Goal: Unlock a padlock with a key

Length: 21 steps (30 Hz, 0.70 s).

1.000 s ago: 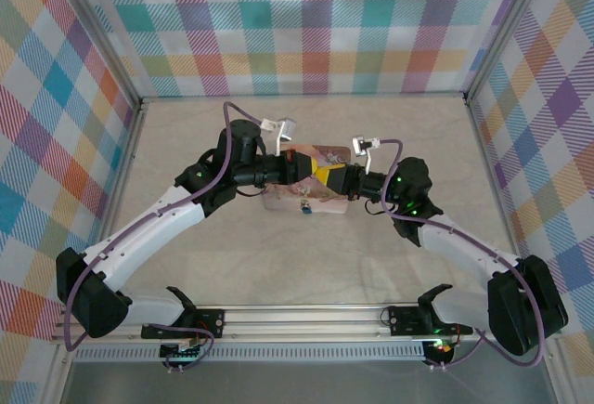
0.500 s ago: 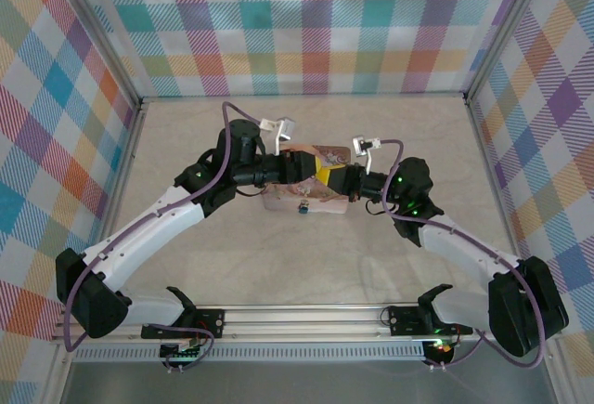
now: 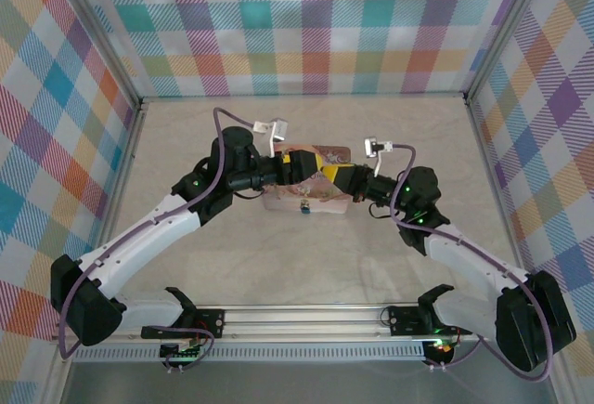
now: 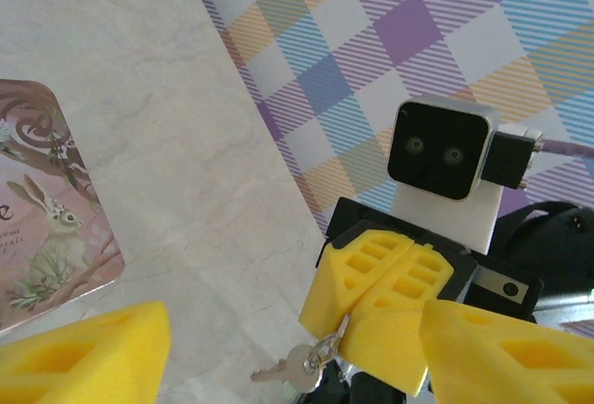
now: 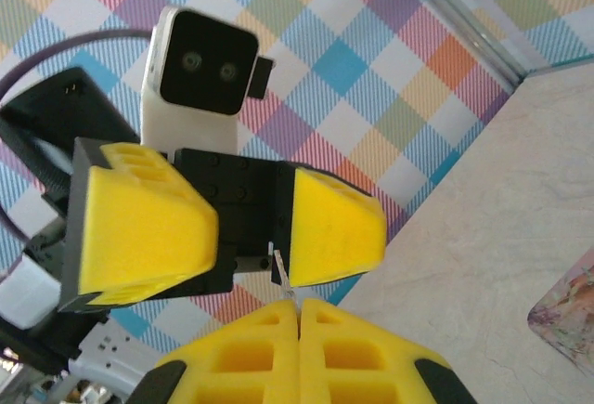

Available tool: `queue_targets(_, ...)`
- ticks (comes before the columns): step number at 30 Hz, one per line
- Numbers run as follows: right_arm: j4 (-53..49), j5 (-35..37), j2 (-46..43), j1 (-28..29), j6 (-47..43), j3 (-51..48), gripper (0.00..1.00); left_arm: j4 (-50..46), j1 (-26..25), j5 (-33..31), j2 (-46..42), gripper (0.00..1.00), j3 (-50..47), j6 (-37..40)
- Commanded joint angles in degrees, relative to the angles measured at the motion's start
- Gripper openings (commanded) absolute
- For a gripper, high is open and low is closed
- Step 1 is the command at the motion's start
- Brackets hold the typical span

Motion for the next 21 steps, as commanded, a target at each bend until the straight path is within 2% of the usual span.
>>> queue_targets(1, 5.97, 4.49, -1.37, 0.38, 3.93, -1.57, 0.0, 6.97, 0.17, -1.38, -2.68, 0.77, -1.91, -1.92)
queue_targets(8, 12.09, 8.13, -1.43, 1.71, 8.22, -4.13, 0.0, 19.87, 0.18, 0.3, -2.28, 0.8, -6.29, -7.51)
queue_targets(15, 16.28, 12.08, 0.15, 5.23, 8.48, -4.58, 0.0, 27.43, -0.58, 1.3, 0.51, 0.58, -7.27, -10.8)
queue_targets(17, 17.8, 12.66, 0.98, 5.63, 8.83, -4.5, 0.0, 28.11, -0.96, 1.24, 0.7, 0.56, -7.34, -10.84)
queue_targets(21, 18.8, 14.16, 2.07, 6.27, 9.02, -4.61, 0.0, 27.71, -1.13, 1.5, 0.68, 0.44, -7.03, -10.41)
